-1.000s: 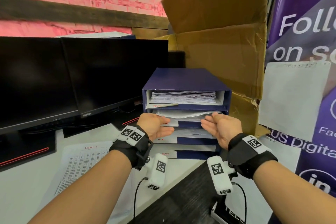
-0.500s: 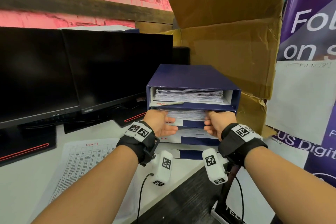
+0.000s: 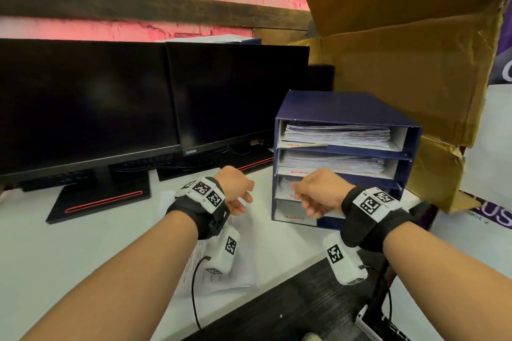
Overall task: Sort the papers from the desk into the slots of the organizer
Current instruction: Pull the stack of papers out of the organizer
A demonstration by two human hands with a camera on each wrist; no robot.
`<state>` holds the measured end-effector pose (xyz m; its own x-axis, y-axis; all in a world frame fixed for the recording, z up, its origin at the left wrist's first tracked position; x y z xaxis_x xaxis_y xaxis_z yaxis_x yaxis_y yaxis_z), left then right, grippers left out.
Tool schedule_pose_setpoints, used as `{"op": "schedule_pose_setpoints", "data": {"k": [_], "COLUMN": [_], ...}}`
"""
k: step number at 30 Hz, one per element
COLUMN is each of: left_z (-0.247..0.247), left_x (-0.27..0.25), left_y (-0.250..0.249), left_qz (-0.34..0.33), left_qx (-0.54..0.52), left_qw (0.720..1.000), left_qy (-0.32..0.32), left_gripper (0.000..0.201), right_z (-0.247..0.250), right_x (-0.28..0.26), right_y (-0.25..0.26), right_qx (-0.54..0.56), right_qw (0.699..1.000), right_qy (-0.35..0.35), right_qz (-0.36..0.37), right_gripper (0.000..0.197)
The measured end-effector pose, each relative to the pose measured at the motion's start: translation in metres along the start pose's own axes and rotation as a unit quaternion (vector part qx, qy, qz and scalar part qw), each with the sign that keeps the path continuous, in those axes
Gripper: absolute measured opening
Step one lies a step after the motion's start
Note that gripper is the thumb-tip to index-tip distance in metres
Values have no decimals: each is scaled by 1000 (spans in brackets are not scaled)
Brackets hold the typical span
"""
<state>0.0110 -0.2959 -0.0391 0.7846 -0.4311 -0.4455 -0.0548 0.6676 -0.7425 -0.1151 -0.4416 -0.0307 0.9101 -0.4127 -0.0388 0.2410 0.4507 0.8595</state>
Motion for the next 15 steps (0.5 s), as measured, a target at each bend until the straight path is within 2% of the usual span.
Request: {"op": "schedule_pose_setpoints", "data": {"k": [3, 7, 9, 11, 15], "left_z": [34, 84, 99, 105, 110], "left_x": [7, 14, 16, 18, 21], "left_y": [38, 93, 122, 142, 152], "left_qz": [31, 69, 111, 136, 134], "left_qx": [61, 214, 232, 228, 174], "left_qw": [997, 962, 952, 952, 965], "left_qy": [-49, -155, -163, -153, -144], "left_gripper": [26, 18, 18, 29, 29], "right_z": [-52, -100, -119, -131, -139], "right_x": [6, 23, 27, 31, 36], "right_y": [5, -1, -7, -12, -13], "right_qx": [-66, -161, -189, -208, -265], "right_qw": [991, 968, 958, 950, 935], "right_qy": [117, 190, 217, 232, 234], "right_qz": [22, 24, 18, 19, 42], "right_gripper": [13, 42, 50, 48, 38]}}
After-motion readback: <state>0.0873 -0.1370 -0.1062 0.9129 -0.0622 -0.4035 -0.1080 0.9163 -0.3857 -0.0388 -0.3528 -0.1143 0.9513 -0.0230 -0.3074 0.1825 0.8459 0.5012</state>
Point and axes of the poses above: each hand's wrist, its own x-axis towards the middle knuckle, its own z-axis out of the back of the hand, y = z × x, the point moved 9 cm from there along x, towards the middle knuckle, and after that the axes turned 11 degrees about z, right-handed, at the moved point
